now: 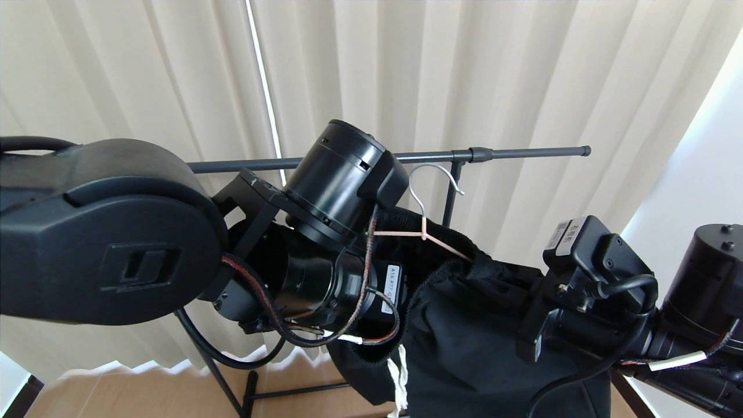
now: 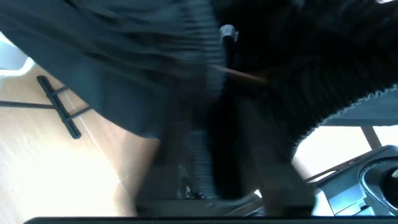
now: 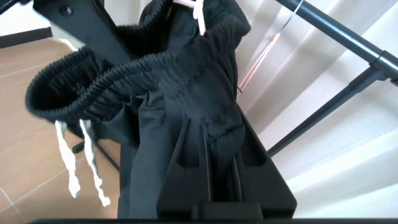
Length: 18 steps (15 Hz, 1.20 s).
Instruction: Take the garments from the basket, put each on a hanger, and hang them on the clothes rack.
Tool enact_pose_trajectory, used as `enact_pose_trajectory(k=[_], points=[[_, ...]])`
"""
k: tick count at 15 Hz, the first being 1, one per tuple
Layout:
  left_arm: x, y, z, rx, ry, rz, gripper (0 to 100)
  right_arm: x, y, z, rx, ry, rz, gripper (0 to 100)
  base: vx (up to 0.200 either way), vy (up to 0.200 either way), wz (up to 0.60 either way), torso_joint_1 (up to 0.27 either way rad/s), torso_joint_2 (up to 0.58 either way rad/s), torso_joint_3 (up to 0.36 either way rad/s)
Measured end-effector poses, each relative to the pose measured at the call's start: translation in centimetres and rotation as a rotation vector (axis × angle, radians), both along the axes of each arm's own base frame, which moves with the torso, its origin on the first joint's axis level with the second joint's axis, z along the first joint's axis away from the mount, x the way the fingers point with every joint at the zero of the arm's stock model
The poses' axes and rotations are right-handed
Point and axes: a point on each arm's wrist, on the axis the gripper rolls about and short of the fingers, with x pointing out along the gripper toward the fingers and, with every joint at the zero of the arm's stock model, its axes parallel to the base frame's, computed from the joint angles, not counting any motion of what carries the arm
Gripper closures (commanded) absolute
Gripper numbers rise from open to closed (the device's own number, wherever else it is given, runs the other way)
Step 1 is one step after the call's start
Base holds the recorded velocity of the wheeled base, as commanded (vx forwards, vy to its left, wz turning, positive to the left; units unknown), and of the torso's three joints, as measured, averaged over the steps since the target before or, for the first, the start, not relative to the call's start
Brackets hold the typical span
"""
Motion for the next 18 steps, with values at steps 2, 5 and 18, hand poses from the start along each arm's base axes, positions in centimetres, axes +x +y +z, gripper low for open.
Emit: enact_pose_trajectory(k=[2, 5, 18], points=[[-0.1, 0.1, -0.2, 0.006, 0.005, -0.002, 0, 0.0, 0.0, 0.0, 0.000, 0.000, -0.001, 100, 0.000, 0.000, 0.00, 0.000, 0.00, 0.000], [-0.6, 0.6, 0.0, 0.006, 0.003, -0.007, 0, 0.1, 0.0, 0.0, 0.002, 0.000, -0.001, 100, 0.000, 0.000, 0.00, 0.000, 0.00, 0.000], [-4.5, 5.8, 2.0, 0.039, -0.081, -0.088, 0, 1.4, -0.7, -0.2, 0.041, 0.050, 0.047, 100, 0.000, 0.000, 0.00, 0.000, 0.00, 0.000]])
